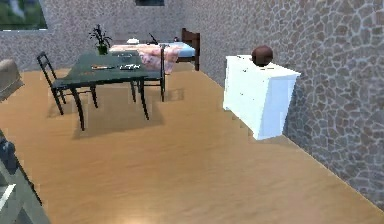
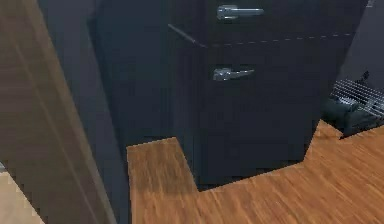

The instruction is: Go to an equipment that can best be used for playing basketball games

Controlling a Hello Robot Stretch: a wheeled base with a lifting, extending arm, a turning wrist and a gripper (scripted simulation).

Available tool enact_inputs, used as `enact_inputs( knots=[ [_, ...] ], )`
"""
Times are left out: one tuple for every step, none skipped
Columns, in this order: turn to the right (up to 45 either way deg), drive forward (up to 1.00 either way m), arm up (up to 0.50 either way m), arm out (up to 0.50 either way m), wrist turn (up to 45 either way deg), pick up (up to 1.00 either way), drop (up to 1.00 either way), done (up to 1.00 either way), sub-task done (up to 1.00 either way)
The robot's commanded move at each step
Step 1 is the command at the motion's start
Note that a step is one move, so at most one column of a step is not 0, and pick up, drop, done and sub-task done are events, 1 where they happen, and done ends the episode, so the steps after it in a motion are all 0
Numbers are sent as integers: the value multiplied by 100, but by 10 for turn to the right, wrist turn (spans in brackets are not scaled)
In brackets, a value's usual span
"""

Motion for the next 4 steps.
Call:
enact_inputs(
  knots=[
    [0,45,0,0,0,0,0,0,0],
    [240,0,0,0,0,0,0,0,0],
    [0,100,0,0,0,0,0,0,0],
    [150,0,0,0,0,0,0,0,0]
  ],
)
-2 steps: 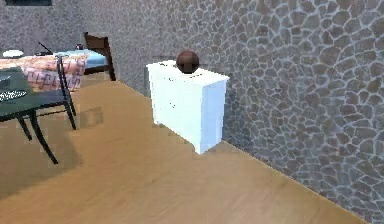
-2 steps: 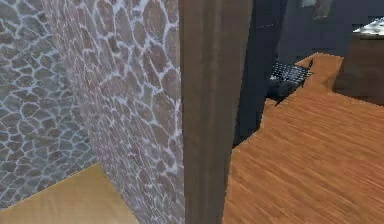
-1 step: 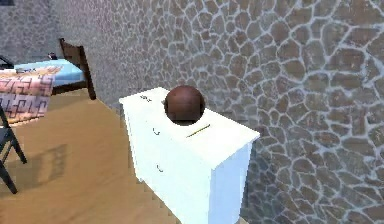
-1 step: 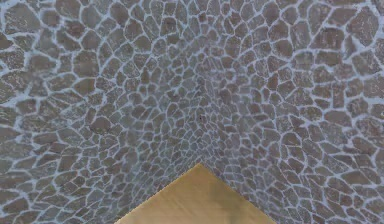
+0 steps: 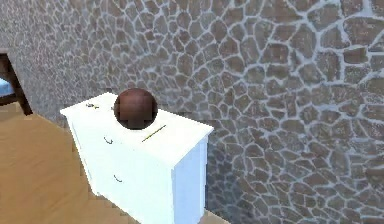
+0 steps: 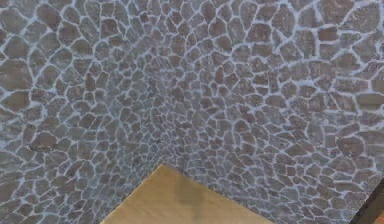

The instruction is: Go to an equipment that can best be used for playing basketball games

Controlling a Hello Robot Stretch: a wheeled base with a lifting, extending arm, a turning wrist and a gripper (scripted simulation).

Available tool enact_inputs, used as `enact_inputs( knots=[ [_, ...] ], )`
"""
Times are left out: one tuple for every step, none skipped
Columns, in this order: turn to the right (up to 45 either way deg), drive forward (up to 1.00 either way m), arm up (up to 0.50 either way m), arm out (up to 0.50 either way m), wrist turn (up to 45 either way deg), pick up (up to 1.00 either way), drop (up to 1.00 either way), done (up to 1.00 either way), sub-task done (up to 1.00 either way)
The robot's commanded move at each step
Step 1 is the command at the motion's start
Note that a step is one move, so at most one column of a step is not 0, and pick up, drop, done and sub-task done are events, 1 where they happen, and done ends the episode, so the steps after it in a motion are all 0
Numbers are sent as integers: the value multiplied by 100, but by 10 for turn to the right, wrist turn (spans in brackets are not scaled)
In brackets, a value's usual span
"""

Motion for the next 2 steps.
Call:
enact_inputs(
  knots=[
    [0,10,0,0,0,0,0,0,0],
    [-180,0,0,0,0,0,0,0,0]
  ],
)
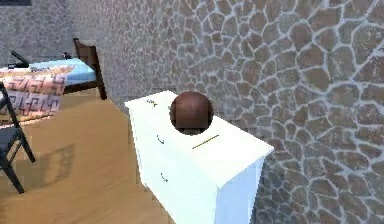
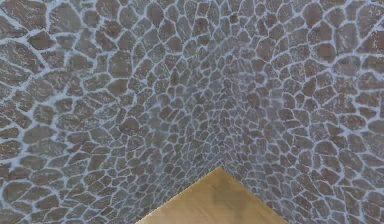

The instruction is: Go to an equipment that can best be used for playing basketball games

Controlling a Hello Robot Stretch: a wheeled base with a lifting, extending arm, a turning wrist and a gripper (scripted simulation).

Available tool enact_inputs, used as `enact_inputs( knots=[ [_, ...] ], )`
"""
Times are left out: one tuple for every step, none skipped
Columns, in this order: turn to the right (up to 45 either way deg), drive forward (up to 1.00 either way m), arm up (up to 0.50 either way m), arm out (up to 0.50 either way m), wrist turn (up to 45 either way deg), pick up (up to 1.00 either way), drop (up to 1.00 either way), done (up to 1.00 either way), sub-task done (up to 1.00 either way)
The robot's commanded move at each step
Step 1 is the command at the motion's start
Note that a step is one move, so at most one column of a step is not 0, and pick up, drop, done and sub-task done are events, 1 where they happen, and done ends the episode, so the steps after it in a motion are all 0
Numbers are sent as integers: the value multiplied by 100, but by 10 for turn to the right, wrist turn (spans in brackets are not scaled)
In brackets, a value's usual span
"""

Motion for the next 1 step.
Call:
enact_inputs(
  knots=[
    [0,0,0,0,0,0,0,100,0]
  ],
)
